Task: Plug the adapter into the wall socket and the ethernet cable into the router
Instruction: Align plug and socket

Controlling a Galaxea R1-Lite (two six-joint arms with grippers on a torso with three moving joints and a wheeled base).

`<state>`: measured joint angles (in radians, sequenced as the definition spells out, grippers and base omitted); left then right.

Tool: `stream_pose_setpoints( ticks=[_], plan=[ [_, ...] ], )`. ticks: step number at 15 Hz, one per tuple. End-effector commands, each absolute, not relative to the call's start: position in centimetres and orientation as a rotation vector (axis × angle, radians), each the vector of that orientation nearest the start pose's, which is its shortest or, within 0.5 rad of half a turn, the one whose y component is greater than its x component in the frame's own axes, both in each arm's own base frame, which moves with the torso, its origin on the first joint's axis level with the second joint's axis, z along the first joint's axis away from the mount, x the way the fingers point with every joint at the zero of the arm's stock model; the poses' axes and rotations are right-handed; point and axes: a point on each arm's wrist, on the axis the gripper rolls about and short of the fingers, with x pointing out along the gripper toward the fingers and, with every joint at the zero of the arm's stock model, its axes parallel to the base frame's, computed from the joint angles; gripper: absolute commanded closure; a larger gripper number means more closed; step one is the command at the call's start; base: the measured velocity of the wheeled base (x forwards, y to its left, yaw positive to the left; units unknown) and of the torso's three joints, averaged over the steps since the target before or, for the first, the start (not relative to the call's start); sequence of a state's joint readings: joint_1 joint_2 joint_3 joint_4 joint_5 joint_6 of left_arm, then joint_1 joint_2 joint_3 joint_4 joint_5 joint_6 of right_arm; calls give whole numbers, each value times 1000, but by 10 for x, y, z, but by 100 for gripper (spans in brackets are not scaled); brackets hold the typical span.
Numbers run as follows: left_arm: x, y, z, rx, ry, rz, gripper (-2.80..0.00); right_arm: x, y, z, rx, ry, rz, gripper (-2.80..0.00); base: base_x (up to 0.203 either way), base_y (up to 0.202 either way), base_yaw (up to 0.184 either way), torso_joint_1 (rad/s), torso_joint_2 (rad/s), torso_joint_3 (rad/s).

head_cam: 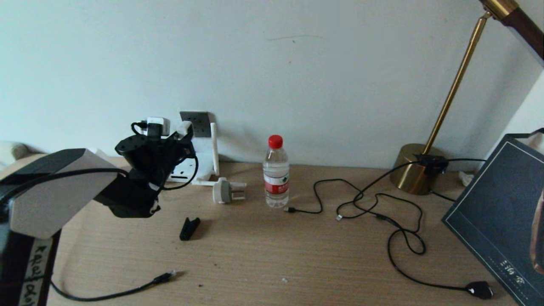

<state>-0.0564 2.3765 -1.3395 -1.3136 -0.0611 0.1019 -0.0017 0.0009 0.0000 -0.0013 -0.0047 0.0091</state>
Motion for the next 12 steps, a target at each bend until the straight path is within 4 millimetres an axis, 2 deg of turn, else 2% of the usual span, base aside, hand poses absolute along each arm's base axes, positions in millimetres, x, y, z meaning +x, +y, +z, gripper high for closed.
stream_pose_setpoints(
  ticks=[1,12],
  plan=[
    [469,-29,124,102,-291,-106,0,-23,0,76,9,0,-6,0,0,0,0,0,0,0],
    [476,-31,130,102,-302,-105,0,-23,0,76,9,0,-6,0,0,0,0,0,0,0]
  ],
)
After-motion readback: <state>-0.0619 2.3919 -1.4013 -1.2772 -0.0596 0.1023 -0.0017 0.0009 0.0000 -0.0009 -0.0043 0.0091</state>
